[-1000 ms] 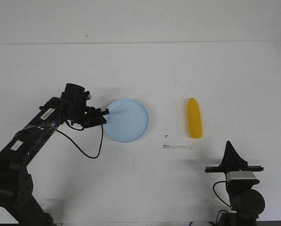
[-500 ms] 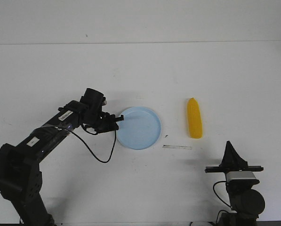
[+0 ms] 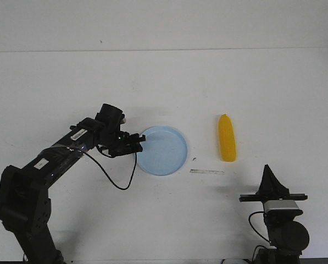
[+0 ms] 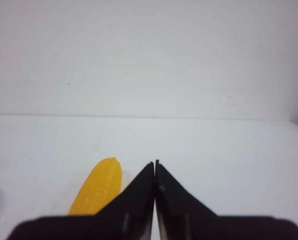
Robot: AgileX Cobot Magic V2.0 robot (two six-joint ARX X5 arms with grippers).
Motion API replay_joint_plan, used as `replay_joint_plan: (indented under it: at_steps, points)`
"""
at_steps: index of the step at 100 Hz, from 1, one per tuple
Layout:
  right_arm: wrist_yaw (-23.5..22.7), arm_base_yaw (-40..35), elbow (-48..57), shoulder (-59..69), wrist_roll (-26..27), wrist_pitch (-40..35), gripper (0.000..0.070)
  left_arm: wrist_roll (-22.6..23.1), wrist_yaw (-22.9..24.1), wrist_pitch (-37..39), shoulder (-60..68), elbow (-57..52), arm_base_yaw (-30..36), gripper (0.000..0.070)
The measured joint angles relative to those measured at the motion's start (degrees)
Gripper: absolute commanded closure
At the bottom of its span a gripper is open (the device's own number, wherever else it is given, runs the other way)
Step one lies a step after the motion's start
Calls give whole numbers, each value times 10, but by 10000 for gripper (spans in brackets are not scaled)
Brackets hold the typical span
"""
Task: Place corn on plate with both arms
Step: 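Push the blue plate with the left gripper toward the yellow corn, then lift the left gripper off the plate and retract it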
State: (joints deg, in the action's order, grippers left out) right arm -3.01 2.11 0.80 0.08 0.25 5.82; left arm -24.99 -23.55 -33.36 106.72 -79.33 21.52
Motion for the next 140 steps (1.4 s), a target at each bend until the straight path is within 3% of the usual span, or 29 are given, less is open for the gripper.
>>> replay_joint_plan:
  at_steps: [29, 44, 64, 88, 98, 117, 131, 140]
  points:
    - [0, 0, 0, 0, 0, 0, 699, 22, 7, 4, -49, 0, -1, 471]
    - [0, 0, 0, 0, 0, 0, 699, 64, 49, 29, -119, 0, -4, 700]
    - [0, 0, 0, 0, 0, 0, 699, 111, 74, 126, -182, 24, -19, 700]
    - [0, 0, 0, 0, 0, 0, 699, 126, 76, 387, -309, 158, -68, 700]
    - [0, 0, 0, 0, 0, 0, 699, 147, 78, 458, -365, 221, -96, 700]
    - [0, 0, 0, 0, 0, 0, 699, 195, 130, 466, -481, 329, -152, 700]
    - [0, 0, 0, 0, 0, 0, 699, 208, 175, 467, -578, 395, -200, 700]
    - [0, 0, 0, 0, 0, 0, 699, 215, 179, 467, -637, 430, -219, 700]
